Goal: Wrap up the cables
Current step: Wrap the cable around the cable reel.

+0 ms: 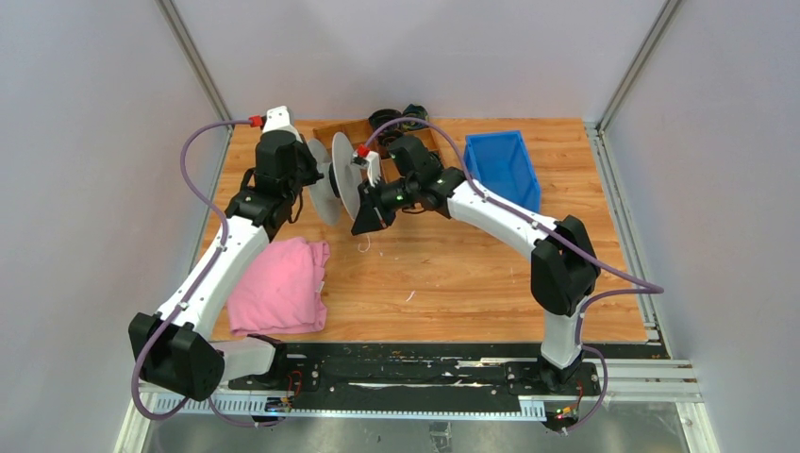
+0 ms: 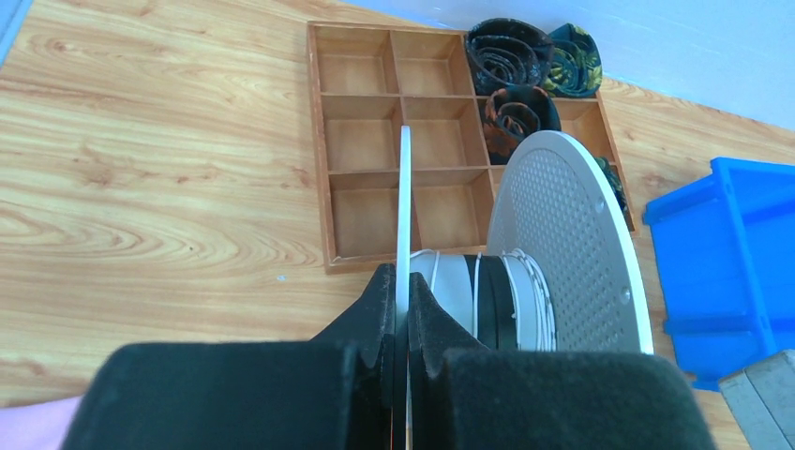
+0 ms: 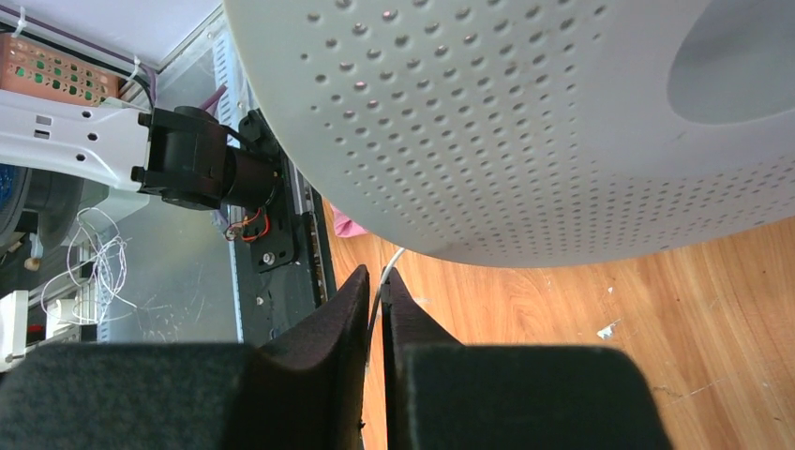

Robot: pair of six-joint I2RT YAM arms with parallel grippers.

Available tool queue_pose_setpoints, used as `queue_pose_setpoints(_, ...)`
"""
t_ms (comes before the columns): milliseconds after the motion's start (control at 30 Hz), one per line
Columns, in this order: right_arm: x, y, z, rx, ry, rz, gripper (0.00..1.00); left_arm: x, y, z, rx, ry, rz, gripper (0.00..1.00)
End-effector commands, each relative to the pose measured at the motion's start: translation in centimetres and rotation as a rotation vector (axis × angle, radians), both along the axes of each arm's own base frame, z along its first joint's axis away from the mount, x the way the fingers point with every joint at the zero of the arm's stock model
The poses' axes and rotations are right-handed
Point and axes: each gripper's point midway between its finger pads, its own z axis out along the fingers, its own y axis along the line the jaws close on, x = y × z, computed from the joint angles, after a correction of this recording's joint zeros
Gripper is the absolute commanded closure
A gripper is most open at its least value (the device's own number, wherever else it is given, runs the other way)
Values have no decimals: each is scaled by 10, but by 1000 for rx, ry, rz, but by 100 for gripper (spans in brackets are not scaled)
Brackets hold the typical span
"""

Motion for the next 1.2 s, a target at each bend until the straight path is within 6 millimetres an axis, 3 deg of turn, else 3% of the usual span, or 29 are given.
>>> queue_pose_setpoints(0,-16,7,15,18,10,52,90,5,3,31,-7,-119,22,100)
queue_pose_setpoints(300,-21,14,29,44,19,82,86,2,0,27,4,-115,5,100)
queue_pose_setpoints(667,-18,27,42,53,22,91,94,1,-15,23,62,-119,-38,100)
queue_pose_setpoints(1167,-3,21,64,26,-109,75,95,-6,-42,17,225,-151,-210,100)
